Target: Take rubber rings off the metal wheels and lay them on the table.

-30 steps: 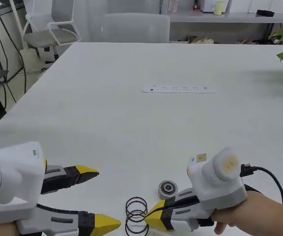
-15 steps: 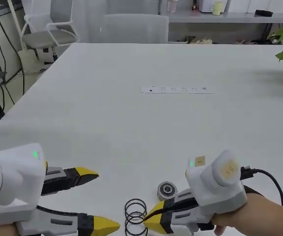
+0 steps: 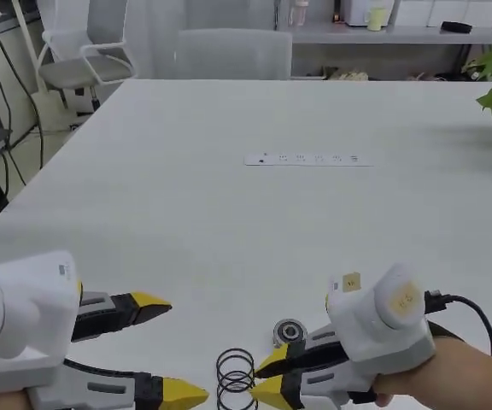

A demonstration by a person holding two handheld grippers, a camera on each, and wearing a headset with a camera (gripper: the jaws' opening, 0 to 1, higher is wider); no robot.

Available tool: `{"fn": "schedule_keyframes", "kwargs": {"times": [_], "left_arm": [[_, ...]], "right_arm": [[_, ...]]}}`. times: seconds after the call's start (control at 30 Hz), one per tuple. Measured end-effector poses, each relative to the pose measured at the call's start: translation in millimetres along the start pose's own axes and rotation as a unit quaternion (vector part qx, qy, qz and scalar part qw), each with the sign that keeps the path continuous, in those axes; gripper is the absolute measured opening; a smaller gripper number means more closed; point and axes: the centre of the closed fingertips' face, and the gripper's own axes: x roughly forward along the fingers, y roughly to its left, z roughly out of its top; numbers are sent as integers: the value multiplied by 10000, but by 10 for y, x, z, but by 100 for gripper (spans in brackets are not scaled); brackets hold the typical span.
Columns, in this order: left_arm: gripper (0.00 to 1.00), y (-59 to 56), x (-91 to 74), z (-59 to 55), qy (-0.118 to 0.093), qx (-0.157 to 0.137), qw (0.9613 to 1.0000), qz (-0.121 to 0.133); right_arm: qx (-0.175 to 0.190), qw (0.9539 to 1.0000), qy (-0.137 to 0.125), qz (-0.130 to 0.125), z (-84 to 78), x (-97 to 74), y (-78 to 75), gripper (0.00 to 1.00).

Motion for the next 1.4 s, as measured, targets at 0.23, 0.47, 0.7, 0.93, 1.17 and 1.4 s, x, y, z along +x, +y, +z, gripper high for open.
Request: {"fn": "schedule_keyframes", "kwargs": {"times": [0.23, 0.47, 0.7, 0.93, 1.17, 1.4], "left_arm": [[61, -22, -5, 27, -22, 31, 10000, -3], [61, -14, -24, 83, -74, 70, 9999, 26], [62, -14, -20, 141, -104, 138, 9998, 27], [62, -27, -7, 178, -115, 189, 9998, 17], [62, -46, 10, 183, -79, 239, 9997, 2], [65, -93, 27, 197, -61, 258, 9996, -37]], "right_arm": [[77, 9997, -198, -119, 129, -112, -37, 17], [165, 9988, -380, -269, 209, -274, -75, 24], [237, 9975, -498, -436, 242, -449, -112, 33], [301, 9957, -622, -623, 223, -624, -147, 45], [409, 9939, -634, -800, 142, -771, -182, 54], [466, 9922, -677, -942, 71, -906, -188, 60]]}}
